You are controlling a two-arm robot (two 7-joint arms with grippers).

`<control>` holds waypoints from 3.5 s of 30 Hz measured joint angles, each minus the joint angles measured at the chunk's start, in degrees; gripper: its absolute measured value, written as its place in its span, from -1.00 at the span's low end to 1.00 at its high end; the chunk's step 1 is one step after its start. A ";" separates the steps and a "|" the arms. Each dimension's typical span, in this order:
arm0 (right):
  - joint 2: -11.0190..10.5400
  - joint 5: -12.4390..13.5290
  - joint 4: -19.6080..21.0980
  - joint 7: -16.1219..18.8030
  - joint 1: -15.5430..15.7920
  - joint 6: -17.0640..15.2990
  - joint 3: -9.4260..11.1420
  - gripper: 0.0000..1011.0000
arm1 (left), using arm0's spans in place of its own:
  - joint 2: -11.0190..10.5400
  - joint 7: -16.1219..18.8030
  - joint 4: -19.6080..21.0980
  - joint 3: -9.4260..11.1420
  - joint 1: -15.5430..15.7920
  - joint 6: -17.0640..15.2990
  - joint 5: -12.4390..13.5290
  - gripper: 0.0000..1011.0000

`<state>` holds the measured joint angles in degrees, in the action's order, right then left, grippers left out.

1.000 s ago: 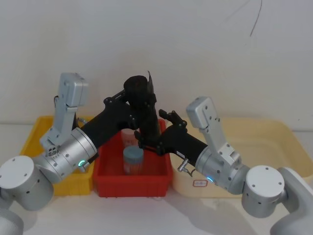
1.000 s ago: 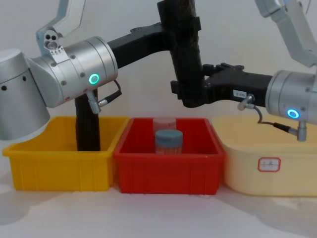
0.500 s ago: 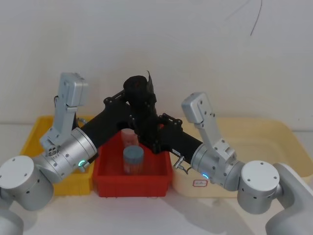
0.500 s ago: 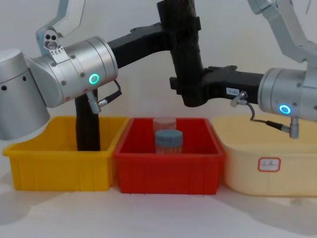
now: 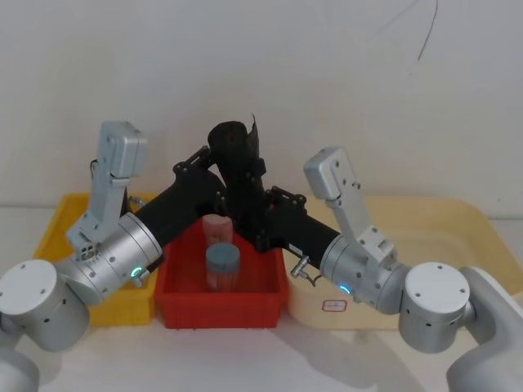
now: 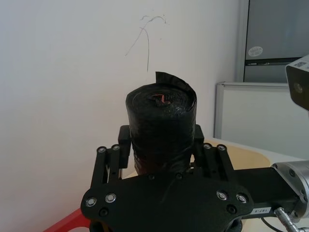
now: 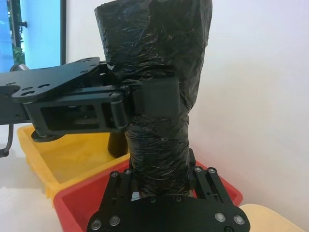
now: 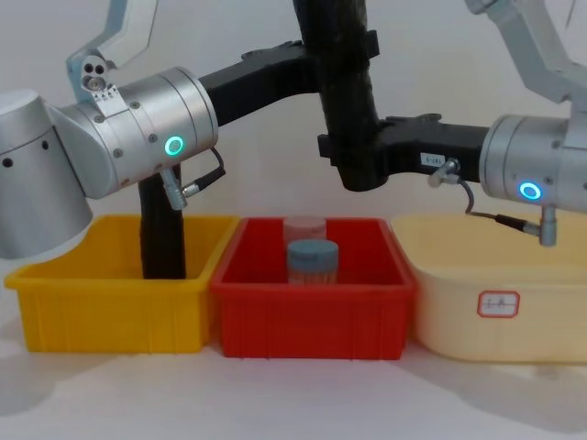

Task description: Pick up the garbage bag with the one hand and transfer it to the other hand.

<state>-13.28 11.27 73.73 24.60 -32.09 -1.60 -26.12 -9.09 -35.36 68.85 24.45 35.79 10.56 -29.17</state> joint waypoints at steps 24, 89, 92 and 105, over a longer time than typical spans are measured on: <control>-3.48 0.38 2.31 -4.79 2.37 -1.28 6.21 0.03 | 0.00 0.00 -0.01 0.00 0.00 0.00 0.01 0.98; -7.72 0.21 7.20 6.48 3.29 -4.16 2.45 0.98 | -4.83 12.48 6.76 -7.88 -6.96 0.92 2.49 0.98; -7.14 0.66 6.37 7.34 2.70 -4.36 1.73 0.98 | -5.07 12.98 7.20 -8.29 -7.39 0.77 2.62 0.98; -4.07 2.45 0.77 10.47 -0.73 -5.51 -1.29 0.98 | -5.68 14.13 8.22 -9.22 -8.36 0.37 2.89 0.98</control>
<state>-17.35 13.72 74.50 35.08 -32.82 -7.11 -27.41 -14.77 -21.23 77.07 15.23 27.44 10.93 -26.28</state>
